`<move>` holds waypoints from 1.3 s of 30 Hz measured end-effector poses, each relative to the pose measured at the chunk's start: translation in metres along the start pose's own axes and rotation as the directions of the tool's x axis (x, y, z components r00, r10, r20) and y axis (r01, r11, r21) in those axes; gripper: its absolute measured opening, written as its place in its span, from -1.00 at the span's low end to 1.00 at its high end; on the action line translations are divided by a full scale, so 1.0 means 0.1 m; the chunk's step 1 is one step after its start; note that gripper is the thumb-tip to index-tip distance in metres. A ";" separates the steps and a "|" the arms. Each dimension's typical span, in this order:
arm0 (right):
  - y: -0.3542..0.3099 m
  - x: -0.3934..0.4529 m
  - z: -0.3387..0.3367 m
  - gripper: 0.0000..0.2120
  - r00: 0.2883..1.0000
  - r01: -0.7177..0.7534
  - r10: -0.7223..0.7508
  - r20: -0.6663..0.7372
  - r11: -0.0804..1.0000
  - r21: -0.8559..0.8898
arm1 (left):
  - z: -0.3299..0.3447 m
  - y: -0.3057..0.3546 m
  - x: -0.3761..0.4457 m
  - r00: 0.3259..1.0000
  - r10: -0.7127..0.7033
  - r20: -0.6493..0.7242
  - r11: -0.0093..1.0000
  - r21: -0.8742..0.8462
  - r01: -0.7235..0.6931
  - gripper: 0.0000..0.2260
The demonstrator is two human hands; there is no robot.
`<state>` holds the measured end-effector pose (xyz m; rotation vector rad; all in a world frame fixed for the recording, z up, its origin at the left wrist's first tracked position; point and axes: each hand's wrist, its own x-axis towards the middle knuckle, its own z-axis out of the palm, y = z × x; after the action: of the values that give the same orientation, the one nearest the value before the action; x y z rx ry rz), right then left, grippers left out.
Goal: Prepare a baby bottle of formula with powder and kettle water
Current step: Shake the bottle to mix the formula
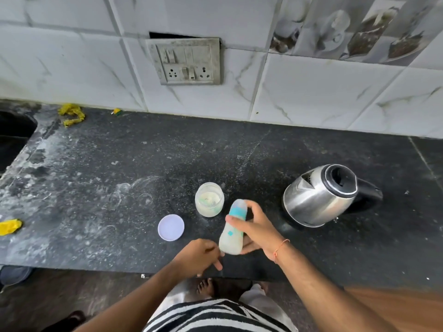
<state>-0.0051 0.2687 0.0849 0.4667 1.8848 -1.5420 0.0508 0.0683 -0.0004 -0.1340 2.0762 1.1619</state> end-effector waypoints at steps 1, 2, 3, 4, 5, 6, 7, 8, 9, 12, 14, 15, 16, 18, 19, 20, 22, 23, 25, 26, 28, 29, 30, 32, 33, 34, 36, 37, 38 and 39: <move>0.02 -0.04 0.02 -0.43 0.999 -0.005 0.008 0.043 0.998 -0.066 | 0.00 -0.04 -0.06 0.996 0.082 -0.046 0.995 0.066 -0.079 -0.82; 0.05 -0.09 0.04 -0.43 0.998 -0.030 0.035 0.059 0.997 -0.076 | 0.02 -0.06 -0.12 0.980 0.172 -0.103 0.980 0.121 -0.159 -0.58; 0.06 -0.11 0.05 -0.42 0.996 -0.060 0.062 0.062 0.997 -0.039 | 0.04 -0.06 -0.18 0.952 0.262 -0.157 0.961 0.139 -0.241 -0.34; 0.07 -0.15 0.07 -0.40 0.992 -0.101 0.100 0.079 0.995 0.012 | 0.05 -0.03 -0.25 0.916 0.346 -0.205 0.936 0.144 -0.321 -0.16; 0.07 -0.18 0.08 -0.36 0.984 -0.139 0.129 0.123 0.987 0.075 | 0.04 0.01 -0.31 0.871 0.435 -0.230 0.900 0.154 -0.409 -0.07; 0.05 -0.22 0.08 -0.32 0.972 -0.177 0.154 0.176 0.977 0.121 | 0.01 0.07 -0.36 0.820 0.517 -0.245 0.856 0.177 -0.486 -0.03; 0.03 -0.25 0.08 -0.30 0.961 -0.207 0.172 0.216 0.967 0.151 | -0.02 0.13 -0.40 0.768 0.586 -0.261 0.811 0.200 -0.550 -0.05; 0.02 -0.28 0.09 -0.31 0.951 -0.238 0.193 0.240 0.955 0.175 | -0.05 0.19 -0.44 0.719 0.639 -0.274 0.769 0.213 -0.602 -0.07; 0.04 -0.31 0.09 -0.32 0.944 -0.265 0.210 0.253 0.942 0.207 | -0.10 0.26 -0.47 0.676 0.678 -0.289 0.734 0.215 -0.644 -0.11; 0.09 -0.33 0.09 -0.35 0.933 -0.298 0.218 0.288 0.914 0.274 | -0.18 0.43 -0.50 0.616 0.724 -0.310 0.686 0.234 -0.689 -0.26; 0.12 -0.34 0.09 -0.32 0.931 -0.297 0.204 0.302 0.906 0.302 | -0.21 0.51 -0.52 0.625 0.708 -0.330 0.704 0.251 -0.665 -0.33; 0.13 -0.35 0.09 -0.29 0.930 -0.298 0.202 0.305 0.903 0.310 | -0.21 0.55 -0.53 0.635 0.694 -0.339 0.717 0.256 -0.648 -0.34; 0.15 -0.36 0.09 -0.25 0.928 -0.304 0.204 0.312 0.899 0.317 | -0.21 0.58 -0.55 0.638 0.687 -0.348 0.724 0.254 -0.641 -0.35; 0.18 -0.38 0.10 -0.18 0.922 -0.318 0.203 0.330 0.883 0.346 | -0.20 0.65 -0.60 0.631 0.683 -0.367 0.725 0.241 -0.645 -0.35; 0.19 -0.40 0.09 -0.16 0.920 -0.323 0.198 0.340 0.874 0.364 | -0.20 0.68 -0.63 0.623 0.684 -0.379 0.723 0.236 -0.650 -0.36; 0.19 -0.42 0.08 -0.16 0.918 -0.323 0.187 0.350 0.865 0.384 | -0.19 0.71 -0.65 0.615 0.687 -0.388 0.719 0.237 -0.654 -0.36; 0.17 -0.45 0.06 -0.20 0.915 -0.314 0.157 0.371 0.855 0.412 | -0.17 0.75 -0.68 0.602 0.687 -0.406 0.716 0.238 -0.656 -0.35; 0.14 -0.48 0.06 -0.22 0.913 -0.310 0.146 0.382 0.854 0.417 | -0.17 0.75 -0.68 0.598 0.687 -0.412 0.715 0.241 -0.656 -0.35; 0.12 -0.51 0.04 -0.28 0.911 -0.301 0.122 0.395 0.851 0.431 | -0.16 0.74 -0.66 0.585 0.697 -0.413 0.704 0.242 -0.668 -0.35; 0.10 -0.52 0.02 -0.31 0.909 -0.291 0.100 0.405 0.848 0.443 | -0.15 0.73 -0.65 0.582 0.706 -0.404 0.696 0.240 -0.677 -0.36; 0.07 -0.52 -0.04 -0.38 0.905 -0.256 0.058 0.421 0.865 0.432 | -0.16 0.71 -0.63 0.556 0.745 -0.368 0.659 0.279 -0.699 -0.39; 0.05 -0.51 -0.07 -0.41 0.907 -0.236 0.048 0.418 0.881 0.410 | -0.18 0.71 -0.64 0.543 0.769 -0.336 0.635 0.315 -0.705 -0.41; 0.03 -0.51 -0.08 -0.41 0.914 -0.217 0.050 0.403 0.898 0.382 | -0.21 0.71 -0.64 0.538 0.794 -0.283 0.608 0.349 -0.713 -0.43; -0.01 -0.52 -0.08 -0.39 0.930 -0.201 0.081 0.358 0.928 0.313 | -0.33 0.74 -0.65 0.549 0.828 -0.110 0.540 0.418 -0.731 -0.45; -0.03 -0.54 -0.06 -0.39 0.932 -0.206 0.093 0.349 0.931 0.302 | -0.38 0.76 -0.67 0.560 0.828 -0.028 0.510 0.454 -0.731 -0.44; -0.03 -0.54 -0.04 -0.42 0.935 -0.201 0.085 0.345 0.927 0.316 | -0.42 0.78 -0.67 0.575 0.818 0.026 0.497 0.473 -0.728 -0.43; 0.01 -0.51 -0.04 -0.55 0.941 -0.151 0.003 0.339 0.900 0.410 | -0.47 0.81 -0.69 0.597 0.802 0.022 0.534 0.420 -0.733 -0.36; 0.04 -0.48 -0.04 -0.59 0.943 -0.120 -0.055 0.328 0.862 0.492 | -0.48 0.81 -0.70 0.597 0.801 -0.029 0.567 0.353 -0.744 -0.30; 0.05 -0.44 -0.05 -0.53 0.953 -0.091 -0.099 0.287 0.809 0.581 | -0.48 0.81 -0.71 0.595 0.797 -0.103 0.598 0.277 -0.752 -0.25; 0.04 -0.41 -0.06 -0.45 0.966 -0.063 -0.117 0.229 0.756 0.651 | -0.47 0.79 -0.71 0.594 0.783 -0.184 0.622 0.214 -0.753 -0.21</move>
<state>0.0259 0.2803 0.1107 0.5043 1.1091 -2.1628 0.0431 0.0601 0.1152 0.8130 2.5185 1.5714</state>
